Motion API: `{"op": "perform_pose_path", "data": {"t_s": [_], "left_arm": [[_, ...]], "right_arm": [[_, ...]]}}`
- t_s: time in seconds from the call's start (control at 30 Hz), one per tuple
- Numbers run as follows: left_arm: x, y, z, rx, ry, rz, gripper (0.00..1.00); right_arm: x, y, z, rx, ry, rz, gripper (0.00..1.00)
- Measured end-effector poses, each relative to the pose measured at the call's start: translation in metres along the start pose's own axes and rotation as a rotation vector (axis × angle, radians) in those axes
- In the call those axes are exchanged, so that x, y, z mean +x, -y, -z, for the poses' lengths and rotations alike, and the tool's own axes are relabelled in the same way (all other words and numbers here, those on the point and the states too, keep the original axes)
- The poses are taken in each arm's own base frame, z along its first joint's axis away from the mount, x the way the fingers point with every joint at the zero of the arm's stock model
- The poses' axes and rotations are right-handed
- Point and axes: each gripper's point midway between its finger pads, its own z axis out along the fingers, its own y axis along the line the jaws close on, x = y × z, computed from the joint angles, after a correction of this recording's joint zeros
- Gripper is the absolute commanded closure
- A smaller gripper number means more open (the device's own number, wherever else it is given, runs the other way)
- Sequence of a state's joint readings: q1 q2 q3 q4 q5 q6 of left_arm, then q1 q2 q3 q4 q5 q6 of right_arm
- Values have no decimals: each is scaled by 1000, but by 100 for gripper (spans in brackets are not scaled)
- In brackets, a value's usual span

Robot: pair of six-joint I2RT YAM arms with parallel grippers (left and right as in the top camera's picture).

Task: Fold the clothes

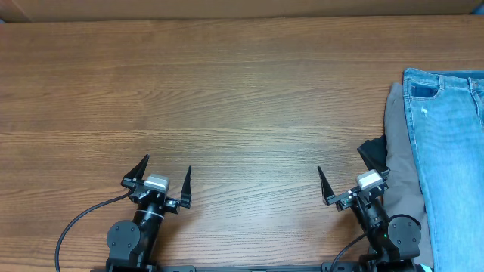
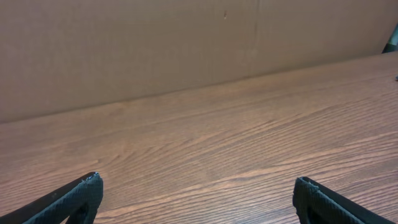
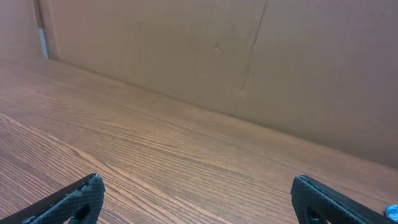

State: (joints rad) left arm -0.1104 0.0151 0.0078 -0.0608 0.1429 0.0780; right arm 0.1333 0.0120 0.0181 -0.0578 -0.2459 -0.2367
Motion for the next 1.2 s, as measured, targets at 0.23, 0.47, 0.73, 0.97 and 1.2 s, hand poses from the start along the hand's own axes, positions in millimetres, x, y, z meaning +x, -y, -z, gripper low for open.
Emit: {"op": "perform_pose_path", "data": {"t_s": [0.23, 0.47, 0.73, 0.97, 1.2], "left_arm": [[0, 0, 0, 0, 0, 0, 0], [-3, 16, 1, 93, 14, 19, 0], [-16, 31, 4, 185, 43, 143, 0], [-106, 9, 24, 85, 77, 169, 0], [-124, -6, -20, 34, -350, 238, 0]], "right_arm": [[0, 0, 0, -1, 1, 0, 0], [-2, -10, 0, -56, 9, -45, 0], [-10, -11, 1, -69, 29, -277, 0], [-65, -4, 11, -72, -14, -354, 0], [-58, 4, -24, -59, -540, -524, 0]]}}
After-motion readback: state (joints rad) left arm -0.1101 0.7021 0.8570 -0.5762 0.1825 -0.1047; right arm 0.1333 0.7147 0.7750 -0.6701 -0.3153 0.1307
